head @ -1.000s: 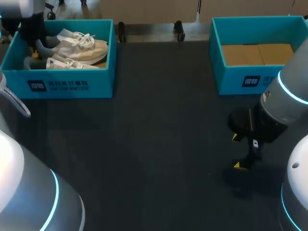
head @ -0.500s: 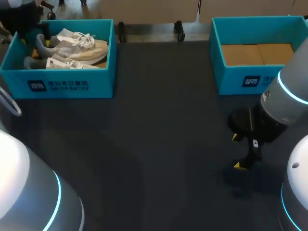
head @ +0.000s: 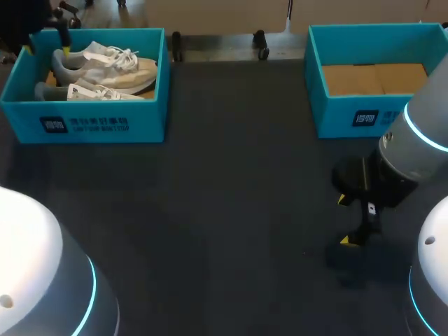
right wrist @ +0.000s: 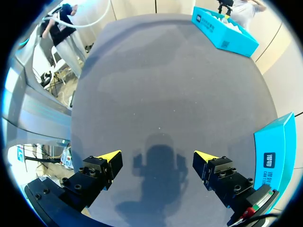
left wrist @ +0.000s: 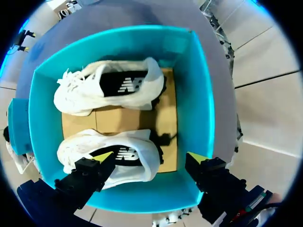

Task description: Take the shoe out of the shoebox, open the shoe tongue, remove and reinsert the insole, then place the shoe into the shoebox

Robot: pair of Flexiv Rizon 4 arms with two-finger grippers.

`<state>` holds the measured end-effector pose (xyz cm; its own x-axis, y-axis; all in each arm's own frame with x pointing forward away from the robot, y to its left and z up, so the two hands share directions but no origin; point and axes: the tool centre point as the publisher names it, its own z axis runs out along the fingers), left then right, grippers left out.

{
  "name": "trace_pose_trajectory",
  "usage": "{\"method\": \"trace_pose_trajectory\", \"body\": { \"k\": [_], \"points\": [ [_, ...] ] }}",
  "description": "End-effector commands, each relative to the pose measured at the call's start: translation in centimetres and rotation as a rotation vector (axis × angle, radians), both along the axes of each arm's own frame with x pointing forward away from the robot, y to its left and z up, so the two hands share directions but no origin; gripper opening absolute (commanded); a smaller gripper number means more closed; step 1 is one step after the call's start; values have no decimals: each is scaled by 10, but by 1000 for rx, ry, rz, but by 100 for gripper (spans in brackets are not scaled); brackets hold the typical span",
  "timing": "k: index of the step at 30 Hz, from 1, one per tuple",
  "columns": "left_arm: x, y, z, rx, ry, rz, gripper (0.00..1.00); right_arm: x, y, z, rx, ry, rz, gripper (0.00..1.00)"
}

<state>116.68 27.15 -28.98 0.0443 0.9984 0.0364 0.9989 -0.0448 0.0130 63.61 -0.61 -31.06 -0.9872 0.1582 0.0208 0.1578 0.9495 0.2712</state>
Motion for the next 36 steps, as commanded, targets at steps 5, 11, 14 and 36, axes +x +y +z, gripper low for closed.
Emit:
{"method": "trace_pose_trajectory", "body": {
  "k": [5,11,14,36],
  "points": [
    [-59,6,26,6,-47,5,100,-1,0,-1,0,-2,0,100],
    [-80,6,34,10,-52,14,100,-1,0,-1,0,-2,0,100],
    [-88,6,33,21,-54,17,100,-1,0,-1,0,-2,0,100],
    [-123,10,27,35,-22,37,100,-1,0,-1,0,-2,0,100]
  ]
}}
